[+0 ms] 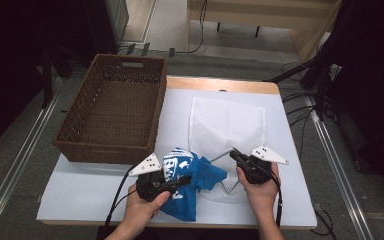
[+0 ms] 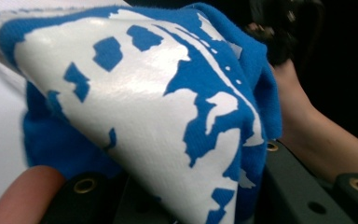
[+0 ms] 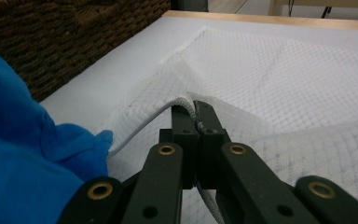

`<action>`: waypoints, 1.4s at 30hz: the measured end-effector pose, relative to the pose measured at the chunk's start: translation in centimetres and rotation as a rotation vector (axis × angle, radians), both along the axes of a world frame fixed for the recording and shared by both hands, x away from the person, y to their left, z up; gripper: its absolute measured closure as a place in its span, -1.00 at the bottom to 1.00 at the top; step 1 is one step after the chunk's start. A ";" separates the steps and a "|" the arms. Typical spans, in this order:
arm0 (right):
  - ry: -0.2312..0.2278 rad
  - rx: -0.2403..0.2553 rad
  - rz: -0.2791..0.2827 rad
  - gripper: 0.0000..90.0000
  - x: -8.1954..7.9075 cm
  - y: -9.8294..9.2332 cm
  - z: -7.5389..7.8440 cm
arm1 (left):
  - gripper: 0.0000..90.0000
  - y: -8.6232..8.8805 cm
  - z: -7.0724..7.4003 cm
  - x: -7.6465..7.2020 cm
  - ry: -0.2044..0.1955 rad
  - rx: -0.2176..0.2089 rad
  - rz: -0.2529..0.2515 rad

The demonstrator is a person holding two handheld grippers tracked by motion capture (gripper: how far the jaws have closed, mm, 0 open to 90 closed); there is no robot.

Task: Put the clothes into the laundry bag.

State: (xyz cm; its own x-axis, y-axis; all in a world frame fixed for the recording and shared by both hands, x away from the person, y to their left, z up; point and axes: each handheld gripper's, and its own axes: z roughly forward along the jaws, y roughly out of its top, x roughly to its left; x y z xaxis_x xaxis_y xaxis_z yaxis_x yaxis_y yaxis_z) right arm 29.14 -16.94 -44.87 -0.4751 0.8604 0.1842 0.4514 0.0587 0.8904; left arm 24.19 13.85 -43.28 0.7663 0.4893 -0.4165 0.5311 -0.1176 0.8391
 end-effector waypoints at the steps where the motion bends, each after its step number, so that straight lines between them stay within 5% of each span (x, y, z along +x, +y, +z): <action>1: -0.002 0.002 0.002 1.00 0.0 0.0 0.1 | 0.72 -0.4 -0.4 -0.2 0.014 0.016 -0.035; 7: -0.011 0.023 0.027 1.00 -0.2 0.7 1.0 | 0.72 -3.4 -1.3 -0.3 0.023 0.070 -0.112; 9: -0.020 0.028 0.042 1.00 -0.4 1.2 1.4 | 0.72 -4.3 -1.0 -0.2 0.014 0.056 -0.124; 11: -0.032 0.026 0.058 1.00 -0.7 1.5 1.6 | 0.72 -5.0 -0.1 -0.1 -0.045 0.042 -0.137; 15: -0.034 0.045 0.051 1.00 -0.8 1.1 1.9 | 0.71 -4.8 1.6 0.3 -0.113 -0.068 -0.143; 17: -0.036 0.065 0.043 1.00 -0.8 0.8 2.0 | 0.70 -5.0 1.7 0.6 -0.132 -0.077 -0.153; 19: -0.037 0.070 0.035 1.00 -0.7 0.5 2.0 | 0.66 -5.7 0.8 0.8 -0.109 -0.024 -0.167; 24: -0.030 0.066 0.035 1.00 -0.7 0.4 1.9 | 0.49 -8.1 -3.7 2.0 0.093 0.282 -0.165; 26: -0.033 0.063 0.036 1.00 -0.7 0.5 1.8 | 0.31 -7.8 -4.2 2.2 0.130 0.257 -0.159; 27: -0.033 0.063 0.036 1.00 -0.7 0.5 1.8 | 0.25 -7.6 -3.7 2.1 0.107 0.228 -0.159; 30: -0.032 0.063 0.036 1.00 -0.7 0.4 1.7 | -0.36 -6.7 -1.9 1.7 0.044 0.205 -0.142; 32: -0.027 0.066 0.036 1.00 -0.6 0.3 1.7 | -0.55 -6.0 -0.7 1.8 0.045 0.185 -0.143; 35: -0.028 0.070 0.036 1.00 -0.6 0.3 1.7 | -0.64 -4.9 0.5 2.2 0.024 0.125 -0.077; 38: -0.029 0.066 0.035 1.00 -0.6 0.4 1.7 | -0.64 -5.1 0.2 3.2 0.081 0.139 -0.006; 42: -0.025 0.059 0.046 1.00 -0.7 0.9 1.6 | -0.49 -7.6 -2.0 4.3 0.222 0.239 -0.044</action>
